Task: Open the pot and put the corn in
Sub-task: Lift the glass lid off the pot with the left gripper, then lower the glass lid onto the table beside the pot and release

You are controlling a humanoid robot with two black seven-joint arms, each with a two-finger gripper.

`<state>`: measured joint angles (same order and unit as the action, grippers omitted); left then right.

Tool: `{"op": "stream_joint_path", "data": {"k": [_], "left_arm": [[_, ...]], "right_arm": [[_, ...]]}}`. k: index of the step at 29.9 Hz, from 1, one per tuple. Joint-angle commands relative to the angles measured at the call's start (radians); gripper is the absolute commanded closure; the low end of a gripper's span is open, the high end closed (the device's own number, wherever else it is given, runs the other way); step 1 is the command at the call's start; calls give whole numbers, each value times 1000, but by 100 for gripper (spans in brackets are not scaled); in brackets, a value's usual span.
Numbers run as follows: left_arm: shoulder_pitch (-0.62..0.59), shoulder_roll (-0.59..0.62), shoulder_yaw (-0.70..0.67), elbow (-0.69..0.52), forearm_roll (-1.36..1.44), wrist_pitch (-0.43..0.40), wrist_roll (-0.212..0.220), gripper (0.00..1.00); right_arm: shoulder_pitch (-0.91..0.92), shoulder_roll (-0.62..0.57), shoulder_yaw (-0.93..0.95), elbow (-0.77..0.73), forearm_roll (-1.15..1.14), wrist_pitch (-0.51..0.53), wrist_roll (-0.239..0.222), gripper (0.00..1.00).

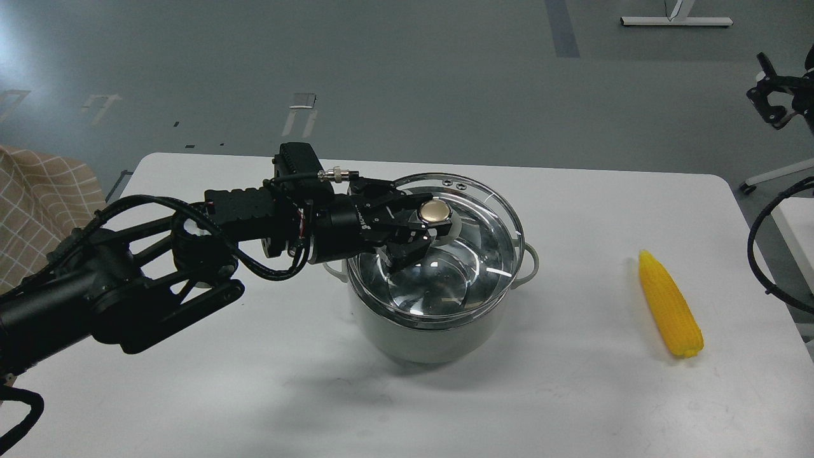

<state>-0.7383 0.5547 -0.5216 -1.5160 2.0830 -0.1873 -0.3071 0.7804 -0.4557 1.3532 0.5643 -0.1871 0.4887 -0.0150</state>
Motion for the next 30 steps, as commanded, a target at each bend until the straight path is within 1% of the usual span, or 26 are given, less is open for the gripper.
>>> {"op": "stream_joint_path", "data": {"k": [1, 3, 5, 7, 8, 10, 11, 13, 14, 17, 19, 20, 22, 24, 26, 30], "left_arm": [[-3, 52, -37, -44, -1, -6, -1, 51], [-3, 85, -51, -53, -3, -8, -3, 51], [0, 148, -66, -55, -11, -6, -9, 51], [11, 238, -80, -49, -65, 2, -27, 51], [11, 238, -80, -49, -66, 2, -27, 51], [20, 312, -74, -35, -138, 28, -36, 51], [23, 327, -69, -26, -150, 40, -37, 51], [60, 382, -64, 16, -170, 77, -37, 51], [60, 383, -64, 16, -170, 77, -37, 51], [105, 436, -72, 54, -181, 97, -38, 51], [129, 476, -72, 85, -199, 121, -40, 51], [146, 499, -69, 108, -217, 147, -41, 51], [163, 517, -64, 129, -239, 175, -47, 51], [207, 527, -57, 184, -258, 228, -66, 51], [246, 513, -55, 238, -261, 264, -78, 51], [322, 473, -48, 301, -259, 313, -81, 51]], "right_arm": [[0, -1, 0, -1, 0, 0, 0, 0], [-1, -1, 0, -1, 0, 0, 0, 0], [-1, -1, 0, -1, 0, 0, 0, 0], [-1, -1, 0, -1, 0, 0, 0, 0], [-1, -1, 0, -1, 0, 0, 0, 0], [-4, 0, 0, -1, 0, 0, 1, 0], [-4, -1, 0, -1, 0, 0, 0, 0], [-4, 0, 0, 0, 0, 0, 0, 0], [-4, 0, 0, 0, 0, 0, 0, 0], [-6, 0, 1, 0, 0, 0, 0, 0], [-6, 0, 0, 0, 0, 0, 0, 0], [-6, 0, 0, -1, -2, 0, 0, 0], [-6, 0, 0, -1, -2, 0, 0, 0], [-6, 0, 0, -1, -2, 0, 0, 0], [-7, 0, 0, -1, -2, 0, 0, 0], [-9, 2, -2, 3, -2, 0, 0, 0]]}}
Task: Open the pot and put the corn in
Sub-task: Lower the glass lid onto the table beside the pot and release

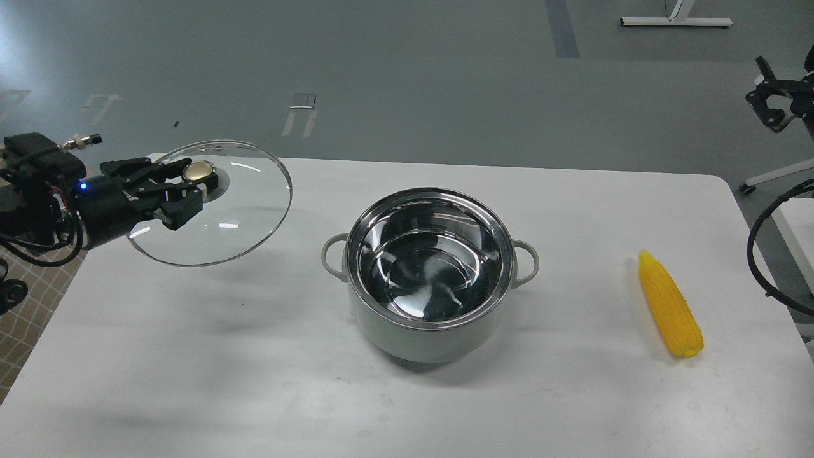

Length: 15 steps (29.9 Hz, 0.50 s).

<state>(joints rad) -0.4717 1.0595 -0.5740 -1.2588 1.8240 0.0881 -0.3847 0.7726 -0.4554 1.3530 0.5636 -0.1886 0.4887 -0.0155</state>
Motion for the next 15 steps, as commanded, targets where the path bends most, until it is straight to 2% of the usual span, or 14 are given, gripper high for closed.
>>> {"op": "stream_joint_path", "data": {"k": [1, 9, 15], "left_arm": [[62, -39, 5, 45, 0, 44, -3, 51], [159, -90, 5, 99, -5, 125, -2, 50], [186, -162, 6, 182, -3, 145, -5, 47]], "right_arm": [[-1, 1, 0, 4, 0, 0, 2, 0], [-1, 1, -2, 4, 0, 0, 0, 0], [-6, 1, -3, 7, 0, 0, 0, 0]]}}
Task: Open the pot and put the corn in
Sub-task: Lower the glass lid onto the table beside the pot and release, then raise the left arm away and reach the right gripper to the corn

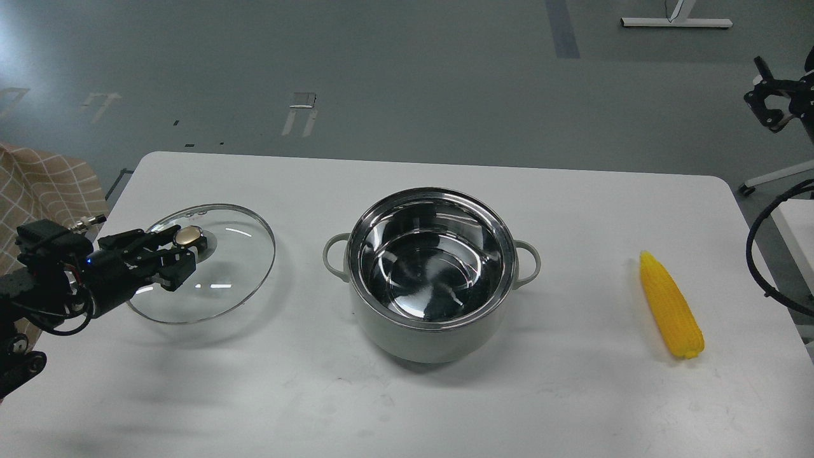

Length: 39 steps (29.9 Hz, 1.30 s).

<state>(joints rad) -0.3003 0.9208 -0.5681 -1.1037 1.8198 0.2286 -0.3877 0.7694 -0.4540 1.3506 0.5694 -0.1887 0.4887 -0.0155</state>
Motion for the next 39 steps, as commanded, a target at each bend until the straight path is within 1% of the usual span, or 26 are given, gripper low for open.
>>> {"op": "stream_joint_path", "data": {"k": [1, 6, 7, 8, 9, 12, 15, 17, 19, 21, 23, 25, 27, 31, 33, 35, 36, 37, 39], "left_arm": [[16, -25, 1, 27, 0, 6, -2, 47], [24, -25, 1, 27, 1, 14, -2, 44], [27, -25, 1, 27, 1, 14, -2, 37], [29, -25, 1, 27, 1, 15, -3, 35], [30, -25, 1, 27, 1, 15, -5, 35], [49, -25, -1, 27, 3, 18, -28, 35], [49, -26, -12, 27, 0, 26, -28, 35], [43, -25, -24, 27, -14, 46, -30, 34], [20, -20, -32, 27, -78, 61, -31, 32], [-58, -14, -41, 25, -202, 54, -30, 27], [-103, -11, -38, 27, -261, 46, -30, 27], [-167, -11, -42, 28, -332, 19, -31, 27], [-261, -14, -55, 28, -448, -29, -33, 27], [-374, -26, -55, 33, -658, -69, -33, 26], [-463, -80, -59, 53, -810, -110, -25, 26], [-513, -117, -58, 58, -876, -138, -23, 26], [-549, -144, -62, 67, -942, -168, -23, 26], [-562, -155, -65, 77, -977, -185, -25, 26], [-579, -194, -114, 123, -1145, -234, -26, 24]], "right_arm": [[-4, 1, -1, 1, 0, 0, 0, 0], [-4, 1, -5, 1, 0, 0, 0, 0], [-4, 1, -7, 1, 0, 0, 0, 0], [-4, 1, -8, 1, 0, 0, 0, 0], [-4, 1, -8, 1, 0, 0, 0, 0], [-4, 0, -11, 1, 0, 0, 0, 0], [-4, -3, -11, 1, 0, 0, 0, 0], [-9, -12, -15, 6, -5, 0, -1, 0], [-33, -26, -27, 33, -21, 0, -3, 0], [-65, -83, -76, 84, -107, 0, -3, 0], [-71, -118, -91, 116, -173, 0, -1, 0], [-100, -161, -96, 161, -265, 0, 0, 0], [-130, -214, -93, 216, -349, 0, 0, 0], [-133, -284, -93, 285, -393, 0, 3, 0], [-133, -331, -94, 337, -470, 0, 3, 0], [-136, -350, -100, 375, -544, 0, 3, 0], [-139, -360, -103, 414, -627, 0, 3, 0], [-144, -362, -103, 431, -671, 0, 2, 0], [-162, -359, -107, 484, -873, 0, 2, 0]]}}
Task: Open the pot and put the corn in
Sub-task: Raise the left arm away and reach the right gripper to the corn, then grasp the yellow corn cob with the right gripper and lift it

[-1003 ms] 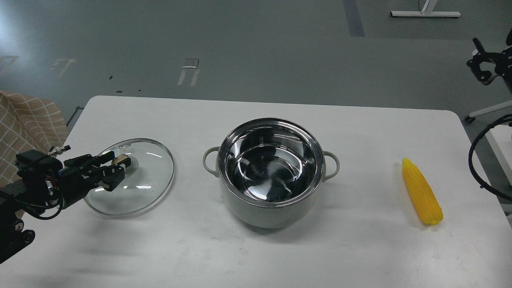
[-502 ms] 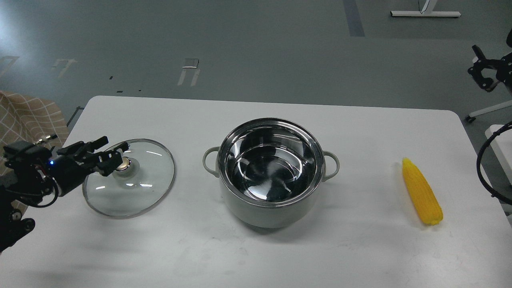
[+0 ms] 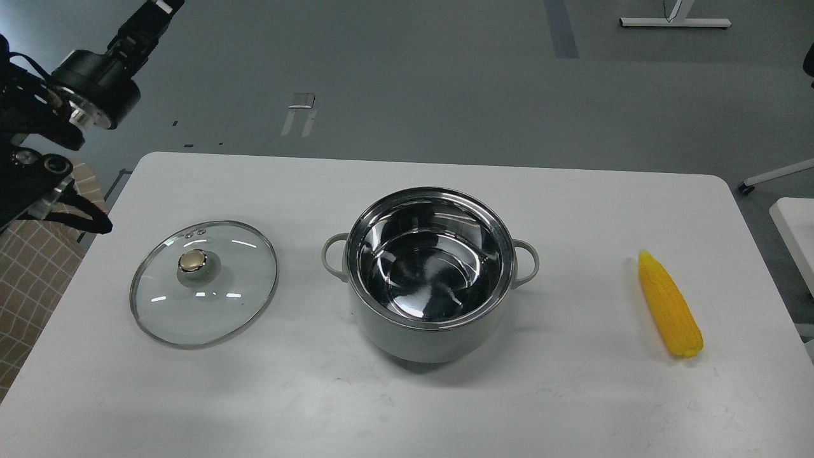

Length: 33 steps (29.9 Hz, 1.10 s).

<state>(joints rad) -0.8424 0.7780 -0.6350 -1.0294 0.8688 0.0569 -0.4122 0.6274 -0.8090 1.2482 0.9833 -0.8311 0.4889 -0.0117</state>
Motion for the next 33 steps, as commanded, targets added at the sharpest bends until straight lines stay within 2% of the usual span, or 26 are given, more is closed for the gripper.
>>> {"op": "stream_joint_path", "data": {"k": [1, 2, 3, 6, 8, 11, 15, 19, 21, 27, 30, 31, 33], "left_arm": [[-40, -58, -64, 60, -238, -78, 0, 22], [-50, -77, -102, 95, -320, -118, 1, 19], [-50, -77, -103, 95, -321, -118, 1, 19], [-79, -185, -184, 237, -470, -221, 3, 13], [-95, -216, -219, 288, -514, -261, 3, 11], [-96, -224, -261, 310, -565, -296, 4, 10], [-95, -230, -284, 310, -629, -322, 18, 9], [-95, -262, -278, 313, -631, -327, 82, 8], [-96, -273, -279, 313, -633, -322, 99, 8], [-96, -283, -276, 313, -631, -327, 99, 8], [-96, -283, -275, 313, -628, -328, 99, 8], [-95, -283, -272, 313, -628, -328, 99, 8], [-93, -283, -269, 315, -628, -328, 99, 8]], "right_arm": [[-26, -2, -6, 86, -282, 0, -2, 0], [-46, -2, -12, 121, -383, 0, -2, 0], [-46, -2, -12, 121, -384, 0, -2, 0], [-107, -2, -62, 222, -569, 0, -2, 0], [-126, -4, -111, 268, -637, 0, -2, 0], [-143, -7, -195, 304, -741, 0, -2, 0], [-147, 5, -331, 305, -888, 0, -2, 0], [-149, 10, -444, 295, -939, 0, -4, 2], [-150, 10, -472, 296, -948, 0, -4, 3], [-193, 11, -497, 298, -950, 0, -17, 6], [-206, 16, -500, 290, -958, 0, -28, 18], [-207, 25, -504, 284, -968, 0, -43, 27], [-216, 43, -504, 267, -974, 0, -62, 36]]}}
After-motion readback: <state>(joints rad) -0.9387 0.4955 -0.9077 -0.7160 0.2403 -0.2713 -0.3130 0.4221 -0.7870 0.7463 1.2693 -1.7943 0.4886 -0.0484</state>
